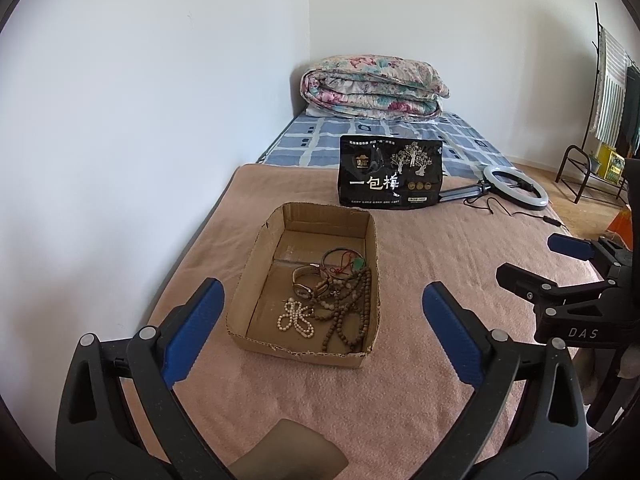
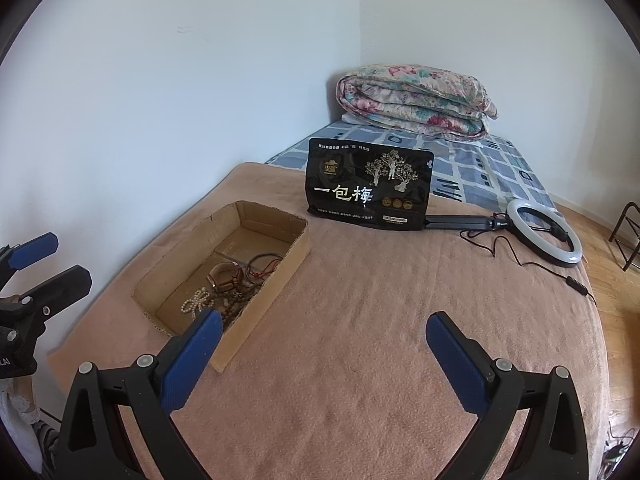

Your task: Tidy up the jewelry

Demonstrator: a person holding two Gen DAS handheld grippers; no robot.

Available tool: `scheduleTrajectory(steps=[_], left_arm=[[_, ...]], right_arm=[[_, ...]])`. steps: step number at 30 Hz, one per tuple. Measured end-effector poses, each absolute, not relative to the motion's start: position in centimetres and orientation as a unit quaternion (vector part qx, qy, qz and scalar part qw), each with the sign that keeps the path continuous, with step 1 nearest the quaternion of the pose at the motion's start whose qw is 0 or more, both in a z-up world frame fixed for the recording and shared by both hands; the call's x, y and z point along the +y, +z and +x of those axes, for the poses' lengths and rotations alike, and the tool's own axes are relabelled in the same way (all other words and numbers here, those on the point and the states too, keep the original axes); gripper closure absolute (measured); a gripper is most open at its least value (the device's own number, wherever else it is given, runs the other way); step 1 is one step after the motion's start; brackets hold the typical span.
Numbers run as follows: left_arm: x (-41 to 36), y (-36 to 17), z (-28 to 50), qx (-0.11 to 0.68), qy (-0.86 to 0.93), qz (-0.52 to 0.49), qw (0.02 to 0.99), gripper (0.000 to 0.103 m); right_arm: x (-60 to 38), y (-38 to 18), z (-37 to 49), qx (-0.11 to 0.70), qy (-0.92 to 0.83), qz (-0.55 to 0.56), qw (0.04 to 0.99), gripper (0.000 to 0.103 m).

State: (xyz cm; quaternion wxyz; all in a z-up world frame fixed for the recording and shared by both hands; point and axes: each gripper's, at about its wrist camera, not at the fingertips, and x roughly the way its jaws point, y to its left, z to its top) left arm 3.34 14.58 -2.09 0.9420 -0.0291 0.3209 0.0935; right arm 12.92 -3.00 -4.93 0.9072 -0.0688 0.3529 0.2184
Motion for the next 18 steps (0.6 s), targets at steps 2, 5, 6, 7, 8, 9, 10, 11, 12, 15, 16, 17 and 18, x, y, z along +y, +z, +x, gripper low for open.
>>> scheduleTrajectory(steps=[2, 5, 6, 7, 8, 9, 10, 11, 12, 15, 16, 17, 18], left_arm=[[14.50, -2.16, 3.46, 0.322, 0.093, -0.028, 0.942, 0.002], [14.49, -2.09, 3.42, 0.321, 0.091, -0.030, 0.942, 0.002], [14.44, -2.09, 3.42, 0.320, 0.091, -0.030, 0.943, 0.002], [14.47, -2.08, 3.42, 0.320, 0.092, -0.030, 0.942, 0.002], [14.42, -2.10, 3.44, 0.320, 0.091, -0.030, 0.942, 0.002], [14.47, -2.09, 3.42, 0.321, 0.091, -0.030, 0.942, 0.002], [14.43, -2.10, 3.43, 0.321, 0.091, -0.030, 0.942, 0.002], [14.41, -2.09, 3.42, 0.321, 0.091, -0.030, 0.942, 0.002], [14.45, -2.09, 3.41, 0.321, 0.091, -0.030, 0.942, 0.002], [14.39, -2.08, 3.42, 0.320, 0.091, -0.029, 0.942, 0.002], [14.37, -2.09, 3.43, 0.320, 0.091, -0.030, 0.942, 0.002], [14.35, -2.08, 3.43, 0.320, 0.091, -0.030, 0.942, 0.002], [14.40, -2.09, 3.43, 0.320, 0.091, -0.030, 0.942, 0.002]], right_arm=[[-3.04, -4.95, 12.91, 0.354, 0.219, -0.069, 0.907, 0.000], [-3.06, -4.99, 12.82, 0.354, 0.219, -0.071, 0.907, 0.000], [-3.07, -4.99, 12.80, 0.354, 0.219, -0.072, 0.906, 0.000], [-3.08, -5.01, 12.77, 0.354, 0.219, -0.072, 0.906, 0.000], [-3.11, -4.99, 12.75, 0.354, 0.219, -0.072, 0.906, 0.000], [-3.10, -4.99, 12.75, 0.354, 0.219, -0.072, 0.906, 0.000], [-3.13, -4.97, 12.73, 0.354, 0.219, -0.072, 0.906, 0.000], [-3.12, -4.98, 12.72, 0.354, 0.218, -0.071, 0.907, 0.000], [-3.11, -4.98, 12.73, 0.354, 0.219, -0.071, 0.906, 0.000], [-3.13, -4.97, 12.71, 0.354, 0.219, -0.072, 0.907, 0.000], [-3.16, -4.97, 12.69, 0.354, 0.218, -0.072, 0.907, 0.000], [-3.17, -4.98, 12.71, 0.354, 0.219, -0.072, 0.906, 0.000], [-3.17, -4.98, 12.71, 0.354, 0.219, -0.072, 0.906, 0.000]])
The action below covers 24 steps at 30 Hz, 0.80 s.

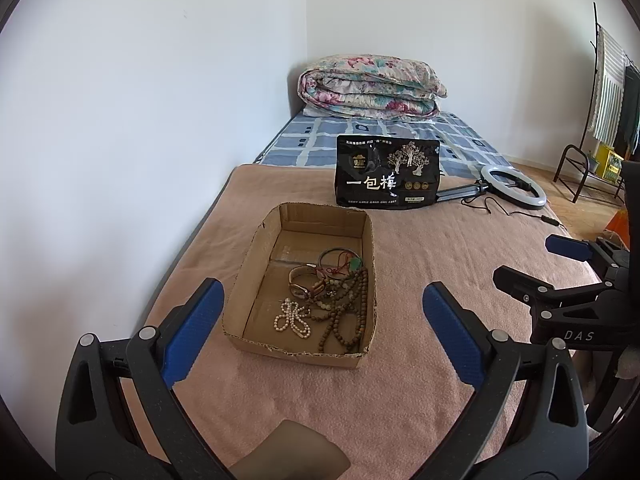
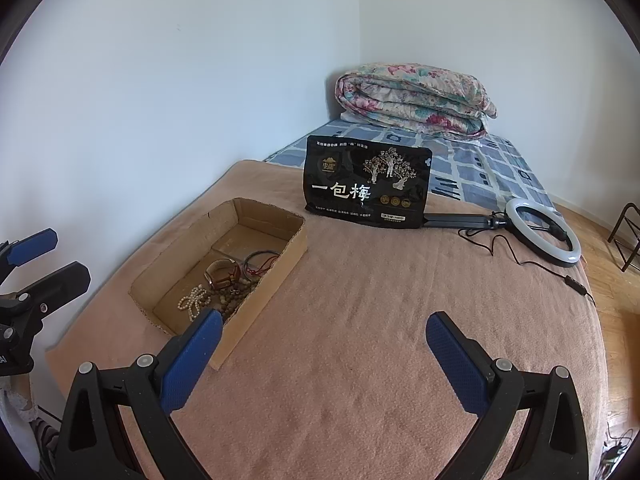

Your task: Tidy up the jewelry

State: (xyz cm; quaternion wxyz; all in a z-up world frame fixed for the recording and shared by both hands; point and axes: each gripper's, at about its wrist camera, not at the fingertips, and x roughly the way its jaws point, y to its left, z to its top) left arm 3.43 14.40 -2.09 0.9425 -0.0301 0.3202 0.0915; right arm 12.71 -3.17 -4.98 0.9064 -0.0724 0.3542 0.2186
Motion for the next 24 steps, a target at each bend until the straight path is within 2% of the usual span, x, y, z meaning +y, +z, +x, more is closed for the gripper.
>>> scheduleTrajectory(steps=[24], left_arm=[[14.24, -1.95, 3.40, 0.319, 0.089, -0.030, 0.943, 0.002]], right_arm=[[-3.28, -5.09, 12.65, 0.357, 0.217, -0.075, 0.905, 0.000]])
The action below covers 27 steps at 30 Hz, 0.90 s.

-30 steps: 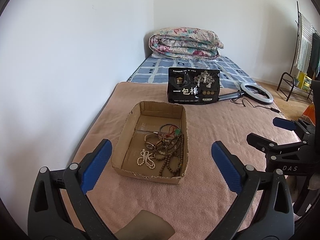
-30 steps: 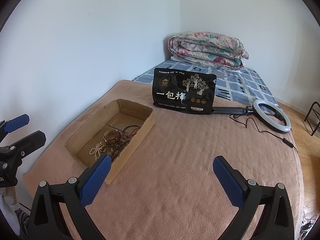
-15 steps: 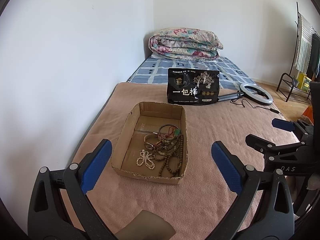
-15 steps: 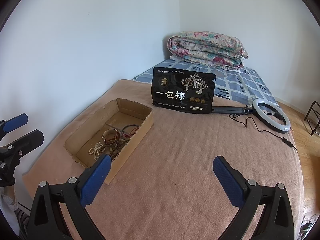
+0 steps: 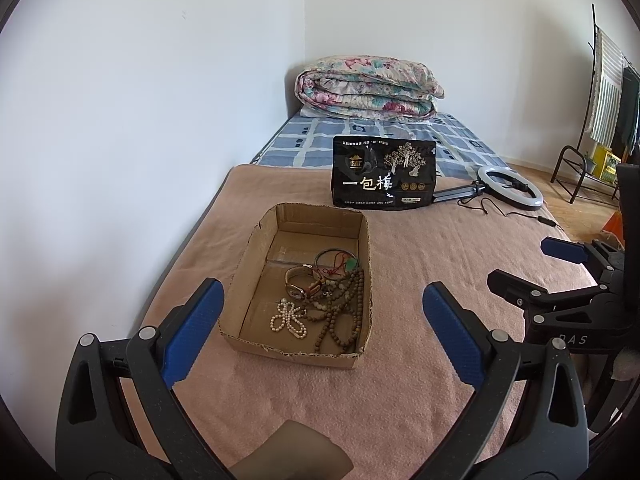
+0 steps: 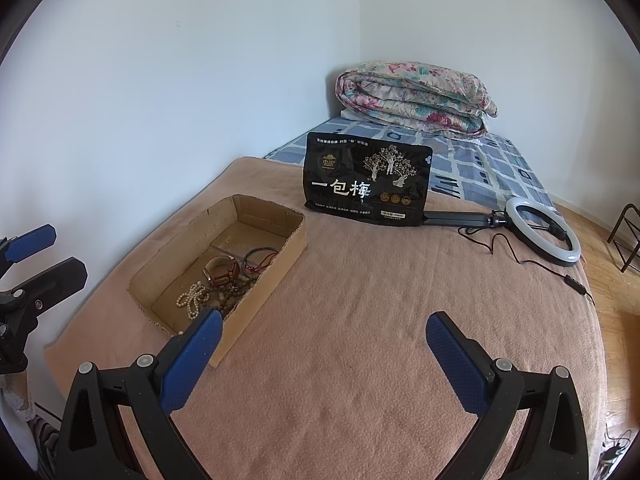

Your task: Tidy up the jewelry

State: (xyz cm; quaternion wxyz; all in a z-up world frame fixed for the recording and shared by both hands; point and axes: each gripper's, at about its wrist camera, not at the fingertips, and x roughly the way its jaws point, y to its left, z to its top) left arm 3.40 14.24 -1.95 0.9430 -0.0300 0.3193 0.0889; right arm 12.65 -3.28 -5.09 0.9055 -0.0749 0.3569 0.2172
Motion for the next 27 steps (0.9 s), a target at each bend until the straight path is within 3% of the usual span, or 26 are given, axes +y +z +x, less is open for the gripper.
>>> scheduleTrajectory(steps=[27], left_arm=[[14.25, -1.85, 3.41, 0.319, 0.089, -0.031, 0.943, 0.002]], right_arm=[[-3.32, -5.19, 12.58, 0.358, 0.219, -0.077, 0.904, 0.000]])
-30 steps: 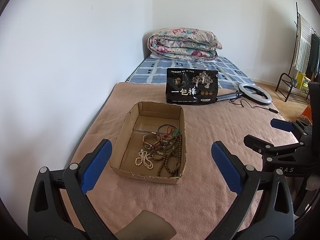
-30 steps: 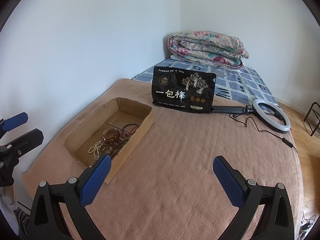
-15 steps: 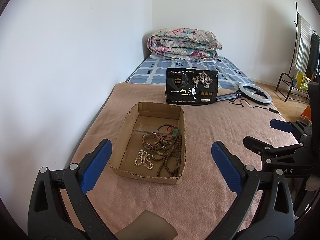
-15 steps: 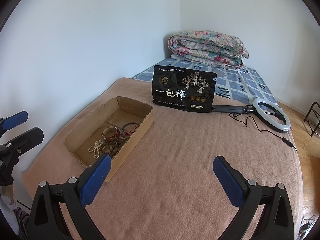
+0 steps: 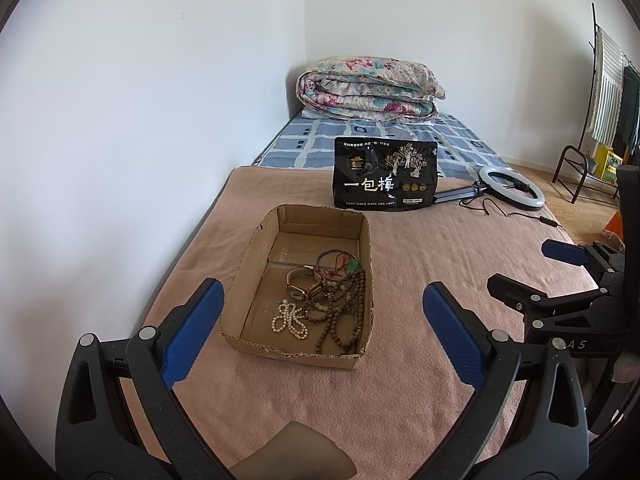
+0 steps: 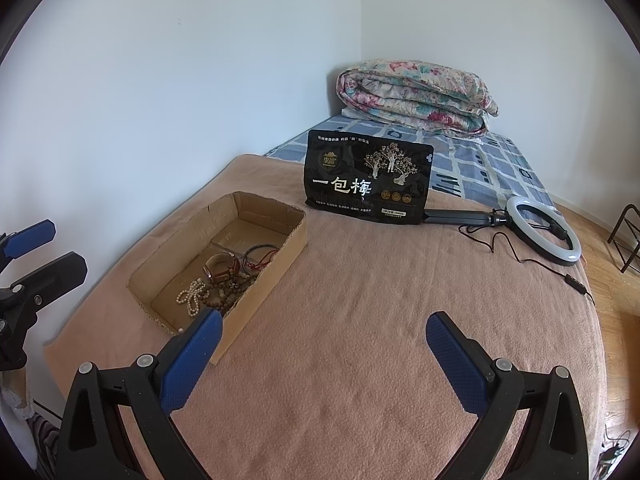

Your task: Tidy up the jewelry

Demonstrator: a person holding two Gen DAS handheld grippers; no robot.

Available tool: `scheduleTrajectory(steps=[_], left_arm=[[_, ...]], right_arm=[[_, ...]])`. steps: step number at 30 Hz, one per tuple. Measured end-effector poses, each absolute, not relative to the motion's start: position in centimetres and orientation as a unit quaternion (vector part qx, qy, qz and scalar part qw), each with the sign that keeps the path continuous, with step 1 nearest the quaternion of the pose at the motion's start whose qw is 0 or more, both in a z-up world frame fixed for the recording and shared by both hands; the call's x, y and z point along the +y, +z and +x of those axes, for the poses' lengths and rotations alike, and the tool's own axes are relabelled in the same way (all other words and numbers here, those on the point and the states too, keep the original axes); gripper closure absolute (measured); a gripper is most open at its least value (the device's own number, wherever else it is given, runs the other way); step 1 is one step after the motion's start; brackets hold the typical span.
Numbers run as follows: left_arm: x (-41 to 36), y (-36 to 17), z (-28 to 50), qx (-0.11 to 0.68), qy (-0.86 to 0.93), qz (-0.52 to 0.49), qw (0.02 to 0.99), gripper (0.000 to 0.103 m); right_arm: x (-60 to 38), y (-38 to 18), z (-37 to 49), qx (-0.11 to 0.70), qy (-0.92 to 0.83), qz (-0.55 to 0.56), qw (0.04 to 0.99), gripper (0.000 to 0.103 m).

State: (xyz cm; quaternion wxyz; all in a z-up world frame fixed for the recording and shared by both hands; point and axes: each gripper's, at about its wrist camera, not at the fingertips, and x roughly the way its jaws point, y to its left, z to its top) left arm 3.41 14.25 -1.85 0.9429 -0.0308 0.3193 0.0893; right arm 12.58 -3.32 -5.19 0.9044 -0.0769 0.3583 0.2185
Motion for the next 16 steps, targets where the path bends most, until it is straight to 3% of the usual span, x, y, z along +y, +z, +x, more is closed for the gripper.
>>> scheduleTrajectory(steps=[16], left_arm=[[14.03, -1.18, 3.32, 0.295, 0.097, -0.017, 0.950, 0.002]], right_arm=[[-3.64, -5.36, 12.50, 0.360, 0.216, -0.076, 0.904, 0.000]])
